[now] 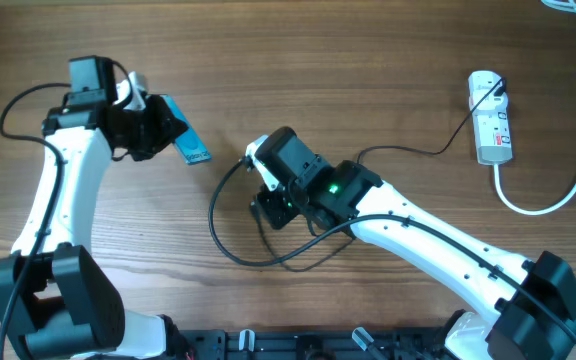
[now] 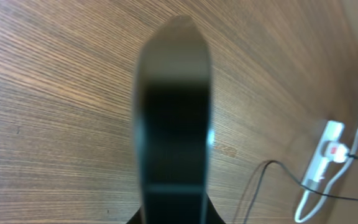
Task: Plug charger to phone and switch on socket
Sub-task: 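Lower the right gripper onto the black USB-C cable end, then grasp the USB-C plug with the right gripper and lift it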
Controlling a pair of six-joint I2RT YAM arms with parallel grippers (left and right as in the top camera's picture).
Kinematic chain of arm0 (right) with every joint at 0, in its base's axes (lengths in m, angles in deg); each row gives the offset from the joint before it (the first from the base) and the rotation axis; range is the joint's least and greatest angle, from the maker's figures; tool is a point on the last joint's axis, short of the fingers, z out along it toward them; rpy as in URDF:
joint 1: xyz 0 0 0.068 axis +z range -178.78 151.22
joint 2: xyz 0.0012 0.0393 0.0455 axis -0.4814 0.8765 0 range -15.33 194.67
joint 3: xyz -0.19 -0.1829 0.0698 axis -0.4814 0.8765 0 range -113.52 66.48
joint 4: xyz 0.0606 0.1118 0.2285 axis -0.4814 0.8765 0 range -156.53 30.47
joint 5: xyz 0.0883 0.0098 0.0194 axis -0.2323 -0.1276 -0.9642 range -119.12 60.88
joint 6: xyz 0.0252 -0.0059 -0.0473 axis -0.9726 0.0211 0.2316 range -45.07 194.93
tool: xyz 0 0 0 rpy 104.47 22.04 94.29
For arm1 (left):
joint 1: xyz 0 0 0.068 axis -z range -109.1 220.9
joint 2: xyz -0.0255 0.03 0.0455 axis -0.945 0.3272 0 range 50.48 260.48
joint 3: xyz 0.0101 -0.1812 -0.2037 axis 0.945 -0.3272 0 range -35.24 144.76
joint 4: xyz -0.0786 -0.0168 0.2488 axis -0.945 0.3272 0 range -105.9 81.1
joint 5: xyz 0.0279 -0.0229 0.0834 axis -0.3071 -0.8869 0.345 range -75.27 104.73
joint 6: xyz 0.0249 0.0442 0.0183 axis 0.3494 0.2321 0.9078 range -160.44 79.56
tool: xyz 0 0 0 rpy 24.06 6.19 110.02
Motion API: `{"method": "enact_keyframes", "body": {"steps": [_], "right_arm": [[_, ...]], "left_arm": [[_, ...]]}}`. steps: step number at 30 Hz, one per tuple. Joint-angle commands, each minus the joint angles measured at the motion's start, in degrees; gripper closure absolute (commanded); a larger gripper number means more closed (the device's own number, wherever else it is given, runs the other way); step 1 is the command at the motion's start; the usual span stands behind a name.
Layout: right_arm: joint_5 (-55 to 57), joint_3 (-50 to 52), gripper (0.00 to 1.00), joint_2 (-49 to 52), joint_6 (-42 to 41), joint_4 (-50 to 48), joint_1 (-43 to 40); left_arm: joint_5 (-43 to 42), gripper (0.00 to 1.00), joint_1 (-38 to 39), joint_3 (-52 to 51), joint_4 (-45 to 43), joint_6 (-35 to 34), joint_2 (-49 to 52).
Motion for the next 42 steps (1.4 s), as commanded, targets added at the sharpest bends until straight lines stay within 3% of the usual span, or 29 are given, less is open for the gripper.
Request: {"method": "enact_keyframes", "body": {"steps": [1, 5, 9, 18, 20, 21, 22, 24, 28, 32, 37, 42], "right_arm": [[2.58, -0.59, 0.96, 3.41, -2.97, -0.15, 0.2], [2.43, -0.59, 0.96, 8.44, -2.75, -1.11, 1.29], [2.43, -0.59, 0.82, 13.44, -2.75, -3.13, 3.56], [5.46, -0.57, 0.66, 22.08, -2.86, -7.89, 5.05], [6.12, -0.57, 0.67, 22.82, -2.8, -8.15, 5.05], [7.23, -0.57, 0.73, 22.93, -2.8, -8.15, 5.05], [9.35, -0.57, 0.9, 22.93, -2.82, -7.96, 5.05], [16.72, -0.59, 0.95, 22.91, -3.02, -6.54, 4.98], [28.24, -2.67, 0.96, 22.88, -5.55, 0.11, 3.13], [32.0, -3.74, 0.96, 22.88, -0.48, 3.98, -0.55], [31.52, -3.72, 0.96, 22.91, 1.31, 11.17, -7.21], [18.86, -3.72, 0.96, 22.91, 1.09, 12.81, -14.03]], "left_arm": [[-4.85, 0.96, -1.22, -0.02, 0.63, 0.2, -0.72], [-4.83, 0.96, -1.11, -0.02, -0.15, 0.33, -0.72], [-4.24, 0.96, -1.11, -0.02, -0.28, 0.35, -0.72], [-2.21, 0.96, -1.11, -0.02, -0.31, 0.35, -0.72], [-2.19, 0.96, -1.11, -0.02, -0.28, 0.35, -0.72], [-2.19, 0.96, -1.11, -0.02, -0.28, 0.35, -0.72], [-2.19, 0.96, -1.11, -0.02, -0.28, 0.35, -0.72], [-2.19, 0.96, -1.11, -0.02, -0.26, 0.35, -0.72], [-2.16, 0.96, -1.11, -0.02, 0.04, 0.35, -0.72], [-1.97, 0.96, -1.11, -0.02, 0.15, 0.35, -0.72], [-1.33, 0.96, -1.11, -0.02, 0.74, 0.37, -0.72], [-0.5, 0.96, -1.11, -0.02, 1.2, 0.33, -0.72]]}}
